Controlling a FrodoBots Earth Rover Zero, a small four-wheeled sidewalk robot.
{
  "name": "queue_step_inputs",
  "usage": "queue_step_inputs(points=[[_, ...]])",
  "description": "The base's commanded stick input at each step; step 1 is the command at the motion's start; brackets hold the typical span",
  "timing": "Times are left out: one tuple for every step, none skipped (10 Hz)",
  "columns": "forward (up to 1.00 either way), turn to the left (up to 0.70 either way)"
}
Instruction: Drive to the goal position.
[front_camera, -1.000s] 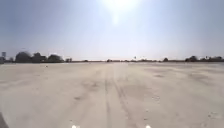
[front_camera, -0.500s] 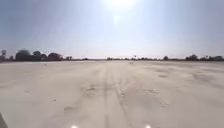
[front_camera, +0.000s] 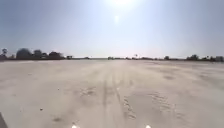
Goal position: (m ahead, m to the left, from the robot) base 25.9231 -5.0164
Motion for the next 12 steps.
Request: queue_step_inputs(points=[[0.70, 0.00], [0.70, 0.00], [0.70, 0.00], [0.70, 0.00], [0.70, 0.00], [0.70, 0.00], [0.70, 0.00], [0.70, 0.00], [0.70, 0.00], [0.70, 0.00], [0.70, 0.00], [0.70, 0.00]])
